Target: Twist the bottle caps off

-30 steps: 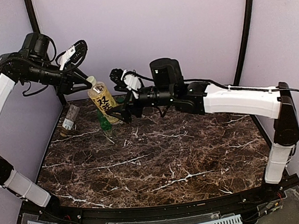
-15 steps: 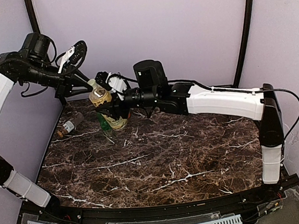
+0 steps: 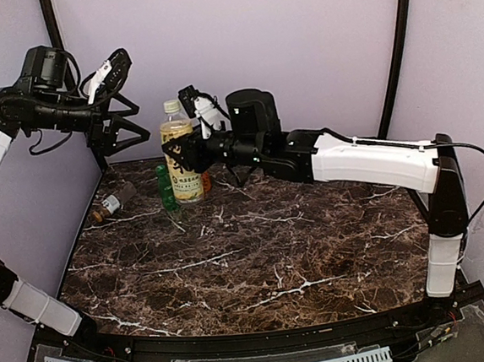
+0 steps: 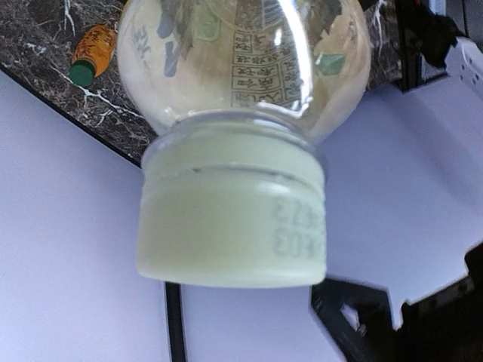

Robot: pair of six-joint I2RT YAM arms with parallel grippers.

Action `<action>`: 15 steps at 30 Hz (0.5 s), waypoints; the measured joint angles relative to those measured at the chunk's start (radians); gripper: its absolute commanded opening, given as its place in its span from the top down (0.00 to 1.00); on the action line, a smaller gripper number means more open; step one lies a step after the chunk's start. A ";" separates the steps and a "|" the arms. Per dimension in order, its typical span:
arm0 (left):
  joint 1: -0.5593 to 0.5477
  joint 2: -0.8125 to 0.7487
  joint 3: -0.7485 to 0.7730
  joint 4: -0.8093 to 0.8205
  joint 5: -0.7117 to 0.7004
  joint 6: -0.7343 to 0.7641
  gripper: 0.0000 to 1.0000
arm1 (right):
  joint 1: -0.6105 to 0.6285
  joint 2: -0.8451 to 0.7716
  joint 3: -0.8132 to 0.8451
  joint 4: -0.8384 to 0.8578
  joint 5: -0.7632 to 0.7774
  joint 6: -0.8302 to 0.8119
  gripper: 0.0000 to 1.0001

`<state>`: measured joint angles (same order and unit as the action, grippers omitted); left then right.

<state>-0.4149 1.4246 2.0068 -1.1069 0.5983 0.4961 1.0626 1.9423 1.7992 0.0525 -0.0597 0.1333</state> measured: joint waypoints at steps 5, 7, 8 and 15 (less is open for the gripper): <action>-0.003 -0.100 -0.187 0.098 -0.042 -0.055 0.01 | 0.000 -0.074 -0.101 0.174 0.109 0.193 0.66; -0.027 -0.147 -0.300 0.152 -0.075 -0.056 0.01 | 0.006 -0.089 -0.142 0.281 0.160 0.245 0.65; -0.052 -0.160 -0.339 0.171 -0.097 -0.053 0.01 | 0.011 -0.089 -0.152 0.329 0.186 0.262 0.66; -0.195 -0.170 -0.450 0.338 -0.286 -0.078 0.01 | 0.067 -0.085 -0.187 0.532 0.296 0.324 0.66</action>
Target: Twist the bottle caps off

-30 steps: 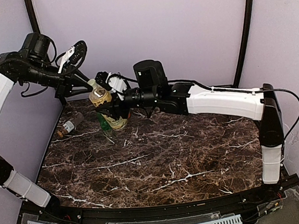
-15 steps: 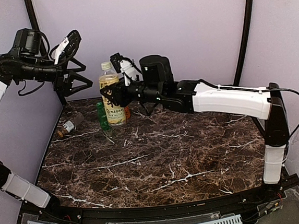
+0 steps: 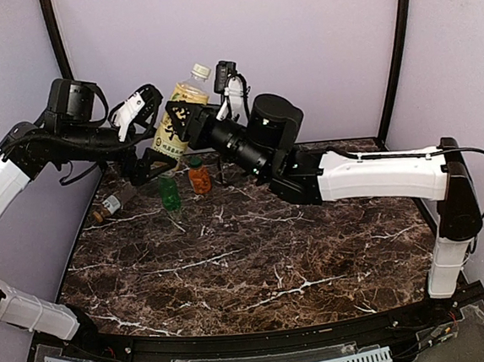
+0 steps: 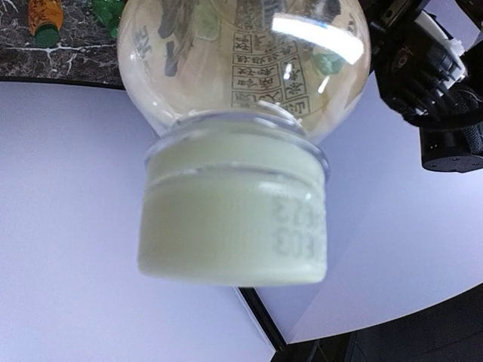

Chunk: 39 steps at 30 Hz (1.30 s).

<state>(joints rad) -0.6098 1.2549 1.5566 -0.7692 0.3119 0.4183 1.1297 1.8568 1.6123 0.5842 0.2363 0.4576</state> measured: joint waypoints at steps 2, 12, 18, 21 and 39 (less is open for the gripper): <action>-0.001 0.003 -0.004 0.051 -0.031 -0.016 0.04 | 0.009 0.000 -0.003 0.032 0.009 0.010 0.66; -0.016 0.051 -0.019 0.142 -0.029 -0.032 0.25 | 0.013 0.000 -0.003 0.078 0.032 0.038 0.66; -0.023 0.065 -0.019 0.145 -0.013 -0.034 0.50 | 0.011 0.002 -0.003 0.076 0.038 0.031 0.34; -0.025 0.063 -0.019 0.143 -0.014 -0.028 0.60 | 0.010 0.000 -0.008 0.071 0.035 0.023 0.20; -0.021 0.024 -0.108 0.241 -0.344 0.292 0.69 | -0.061 -0.464 -0.080 -0.542 -0.180 -0.033 0.16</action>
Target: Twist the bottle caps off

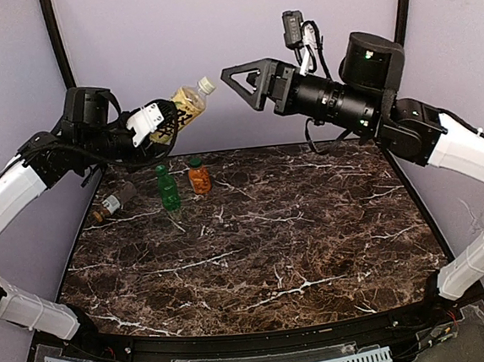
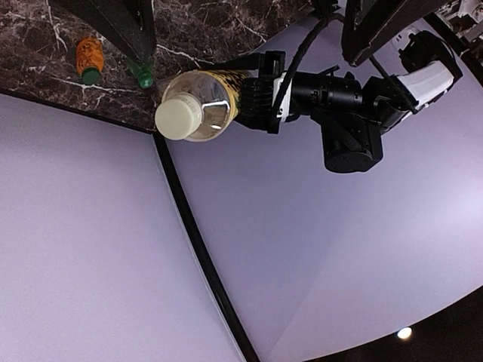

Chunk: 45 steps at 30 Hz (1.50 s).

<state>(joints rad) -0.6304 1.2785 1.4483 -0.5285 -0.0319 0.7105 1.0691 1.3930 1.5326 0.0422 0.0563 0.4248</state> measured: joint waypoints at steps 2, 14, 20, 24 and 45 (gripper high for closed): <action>0.000 -0.006 -0.022 0.033 -0.058 0.069 0.69 | -0.017 0.008 0.021 -0.059 -0.015 0.029 0.18; -0.057 -0.077 -0.161 0.183 -0.212 0.353 0.68 | -0.089 0.199 0.162 -0.217 -0.164 0.124 0.45; -0.064 -0.079 -0.172 0.217 -0.232 0.390 0.69 | -0.108 0.201 0.162 -0.220 -0.200 0.163 0.62; -0.064 -0.080 -0.172 0.226 -0.238 0.401 0.69 | -0.116 0.201 0.154 -0.205 -0.222 0.187 0.58; -0.062 -0.121 -0.208 0.231 -0.185 0.426 0.74 | -0.121 0.208 0.137 -0.201 -0.313 0.130 1.00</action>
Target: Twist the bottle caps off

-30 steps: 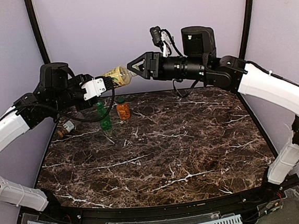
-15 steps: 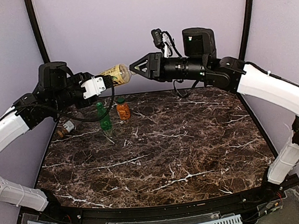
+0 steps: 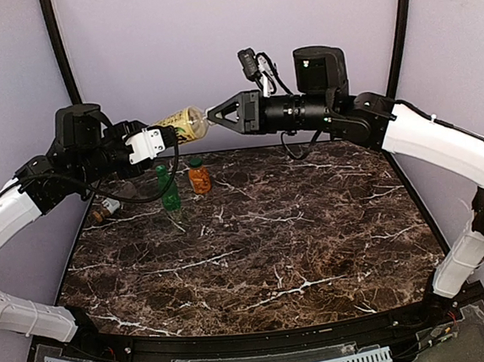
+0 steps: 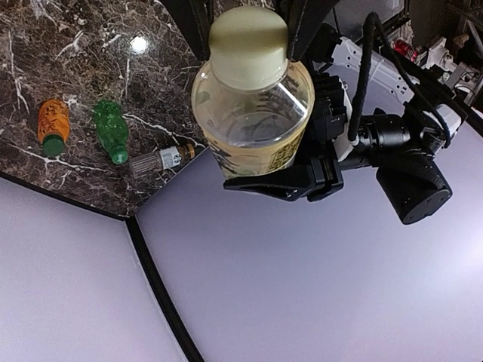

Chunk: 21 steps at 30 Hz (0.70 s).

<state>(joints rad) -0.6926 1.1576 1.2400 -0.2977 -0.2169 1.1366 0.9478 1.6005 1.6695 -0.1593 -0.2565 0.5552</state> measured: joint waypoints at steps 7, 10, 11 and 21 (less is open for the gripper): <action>0.014 -0.032 0.031 -0.204 0.110 -0.024 0.81 | 0.016 -0.005 -0.023 -0.047 -0.118 -0.293 1.00; 0.019 -0.025 0.059 -0.342 0.181 -0.053 0.82 | 0.040 -0.014 -0.036 -0.105 -0.121 -0.456 1.00; 0.019 -0.022 0.067 -0.375 0.201 -0.062 0.83 | 0.047 -0.017 -0.038 -0.119 -0.120 -0.493 1.00; 0.020 -0.002 0.103 -0.659 0.400 -0.127 0.83 | 0.165 -0.058 -0.090 -0.234 -0.015 -0.967 1.00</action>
<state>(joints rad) -0.6724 1.1553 1.3430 -0.9569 0.1833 1.0092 1.1126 1.5425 1.5791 -0.3935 -0.2718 -0.4118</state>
